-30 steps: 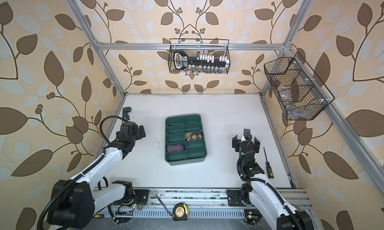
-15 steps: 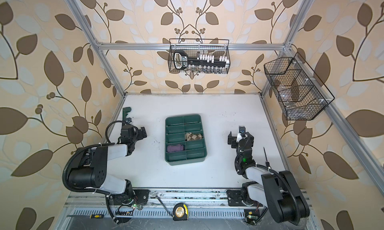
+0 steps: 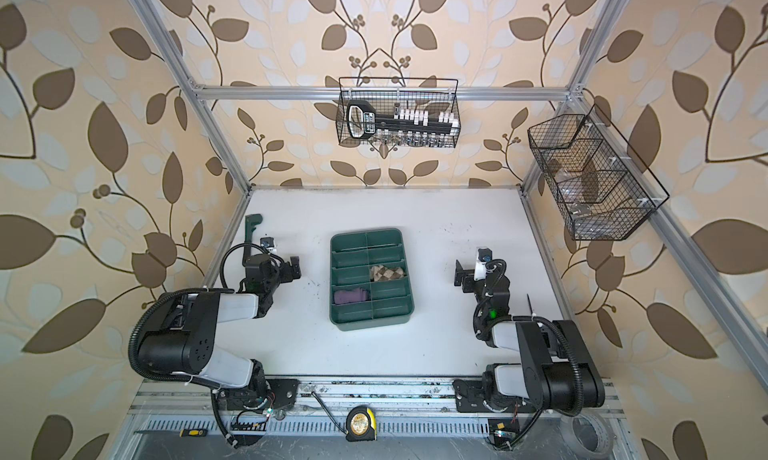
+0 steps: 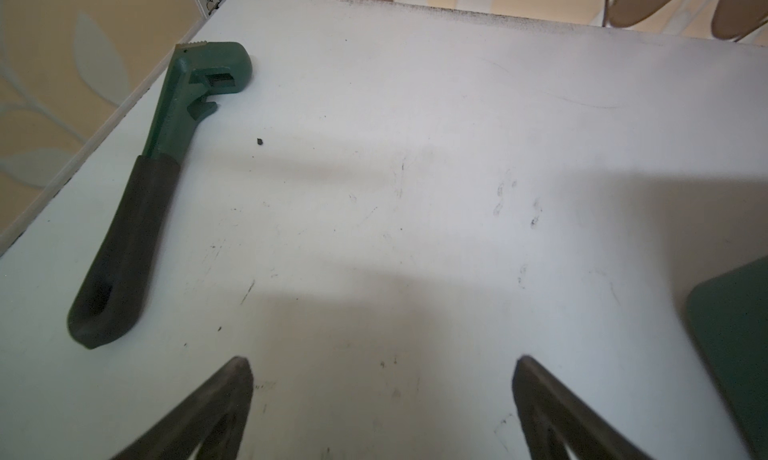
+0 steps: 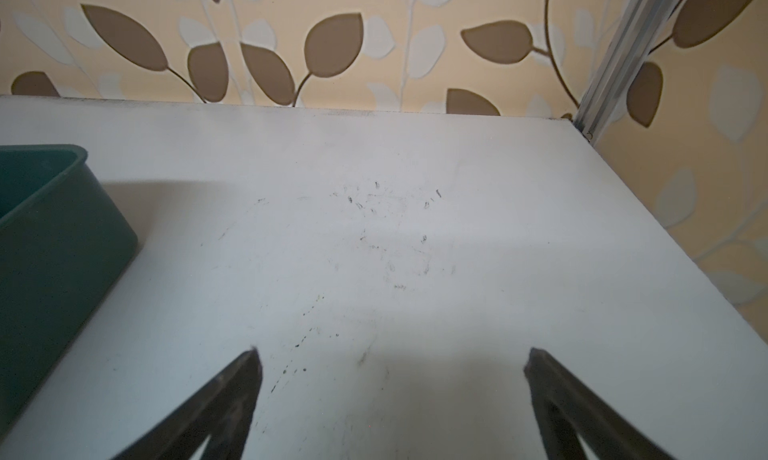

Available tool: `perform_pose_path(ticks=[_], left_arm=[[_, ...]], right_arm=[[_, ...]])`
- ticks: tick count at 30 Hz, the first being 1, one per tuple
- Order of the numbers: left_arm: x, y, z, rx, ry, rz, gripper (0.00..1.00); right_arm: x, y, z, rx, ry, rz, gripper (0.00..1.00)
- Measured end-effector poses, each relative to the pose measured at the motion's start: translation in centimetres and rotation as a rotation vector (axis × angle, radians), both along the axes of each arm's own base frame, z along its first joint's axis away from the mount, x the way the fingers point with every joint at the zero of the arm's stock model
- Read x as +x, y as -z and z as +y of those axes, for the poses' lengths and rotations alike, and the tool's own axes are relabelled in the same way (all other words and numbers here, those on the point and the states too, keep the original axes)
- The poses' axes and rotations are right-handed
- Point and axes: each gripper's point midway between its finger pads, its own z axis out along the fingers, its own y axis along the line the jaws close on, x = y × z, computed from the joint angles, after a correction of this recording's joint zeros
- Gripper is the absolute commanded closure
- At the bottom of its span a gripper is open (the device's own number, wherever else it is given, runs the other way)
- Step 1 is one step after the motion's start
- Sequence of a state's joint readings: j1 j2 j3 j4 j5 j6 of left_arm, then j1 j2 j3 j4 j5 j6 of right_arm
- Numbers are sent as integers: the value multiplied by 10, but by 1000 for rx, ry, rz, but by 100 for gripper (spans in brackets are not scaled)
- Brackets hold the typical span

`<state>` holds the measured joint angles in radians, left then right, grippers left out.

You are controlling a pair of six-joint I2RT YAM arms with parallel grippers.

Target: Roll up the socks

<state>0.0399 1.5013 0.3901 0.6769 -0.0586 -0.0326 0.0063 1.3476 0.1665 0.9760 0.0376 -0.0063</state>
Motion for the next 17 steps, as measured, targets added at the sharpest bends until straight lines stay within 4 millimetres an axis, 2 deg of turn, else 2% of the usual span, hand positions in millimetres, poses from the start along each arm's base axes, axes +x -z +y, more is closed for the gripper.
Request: perform_pose_path(ticks=[17], left_arm=[[0,0,0,0,4,-1,1]], right_arm=[[4,-5,-1,6,4,-9,0]])
